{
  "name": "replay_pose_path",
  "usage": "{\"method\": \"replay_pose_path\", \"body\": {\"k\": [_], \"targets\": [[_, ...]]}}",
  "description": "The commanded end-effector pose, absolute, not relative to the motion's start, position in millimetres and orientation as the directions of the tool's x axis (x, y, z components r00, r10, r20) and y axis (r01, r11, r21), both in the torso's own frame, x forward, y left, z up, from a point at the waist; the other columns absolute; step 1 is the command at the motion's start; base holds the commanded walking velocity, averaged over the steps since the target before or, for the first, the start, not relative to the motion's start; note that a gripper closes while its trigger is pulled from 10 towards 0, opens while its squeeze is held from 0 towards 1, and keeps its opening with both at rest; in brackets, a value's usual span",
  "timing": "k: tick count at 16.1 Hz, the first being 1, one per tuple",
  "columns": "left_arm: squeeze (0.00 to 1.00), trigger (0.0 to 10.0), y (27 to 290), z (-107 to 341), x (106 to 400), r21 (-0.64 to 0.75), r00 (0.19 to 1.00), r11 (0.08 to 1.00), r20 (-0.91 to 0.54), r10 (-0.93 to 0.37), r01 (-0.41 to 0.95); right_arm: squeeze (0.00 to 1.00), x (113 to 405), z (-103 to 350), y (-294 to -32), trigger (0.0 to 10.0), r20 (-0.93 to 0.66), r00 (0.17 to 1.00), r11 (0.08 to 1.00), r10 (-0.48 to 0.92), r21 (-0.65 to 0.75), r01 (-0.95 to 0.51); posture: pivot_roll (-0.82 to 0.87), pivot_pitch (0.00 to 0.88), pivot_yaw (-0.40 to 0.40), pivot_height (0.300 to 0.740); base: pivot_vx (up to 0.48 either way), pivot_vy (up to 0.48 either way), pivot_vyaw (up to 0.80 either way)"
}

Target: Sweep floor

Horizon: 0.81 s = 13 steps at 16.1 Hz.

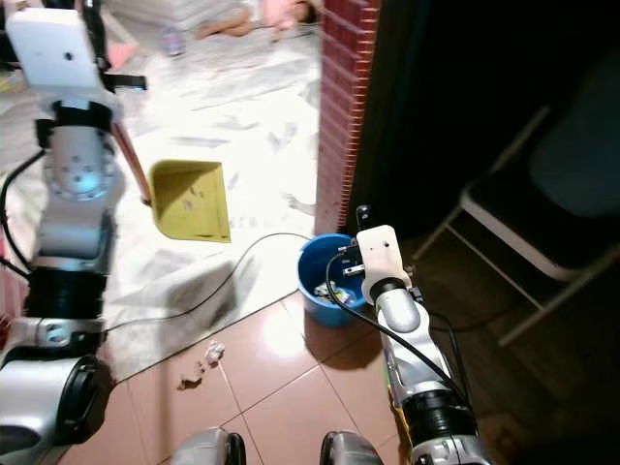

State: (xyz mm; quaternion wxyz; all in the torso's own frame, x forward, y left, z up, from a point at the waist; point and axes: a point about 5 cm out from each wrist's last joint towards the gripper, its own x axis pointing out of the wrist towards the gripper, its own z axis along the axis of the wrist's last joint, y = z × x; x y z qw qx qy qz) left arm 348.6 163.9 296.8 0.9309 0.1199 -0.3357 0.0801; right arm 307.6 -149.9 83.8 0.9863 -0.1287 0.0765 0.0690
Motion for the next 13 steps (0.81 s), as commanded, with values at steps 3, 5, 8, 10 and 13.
{"method": "replay_pose_path", "body": {"k": [3,5,8,10,13], "targets": [[0.0,10.0,165,259,337,0.256,0.834,0.96,0.55,-0.047,-0.114,0.0,313,92,-146,10.0,-0.129,0.98,0.956,0.151,-0.233,-0.178,-0.01,0.054,0.0,0.74,0.0,0.0,0.0],[0.0,10.0,168,239,333,0.298,0.861,0.946,0.507,-0.042,-0.13,0.0,313,94,-141,10.0,-0.112,0.977,0.957,0.181,-0.211,-0.201,0.0,0.056,-0.003,0.74,0.0,0.0,0.0],[0.0,10.0,169,214,322,0.29,0.892,0.943,0.453,0.016,-0.163,0.0,313,103,-128,10.0,-0.059,0.951,0.938,0.303,-0.158,-0.309,0.0,0.061,-0.011,0.74,0.0,0.0,0.0],[0.0,10.0,169,199,314,0.262,0.92,0.948,0.386,0.068,-0.18,0.0,315,110,-122,10.0,-0.031,0.925,0.914,0.379,-0.143,-0.38,0.0,0.063,-0.012,0.74,0.0,0.0,0.0],[0.0,10.0,176,183,304,0.231,0.933,0.944,0.324,0.156,-0.238,0.0,318,117,-117,10.0,0.001,0.905,0.896,0.425,-0.143,-0.42,0.0,0.064,-0.014,0.74,0.0,0.0,0.0]]}}
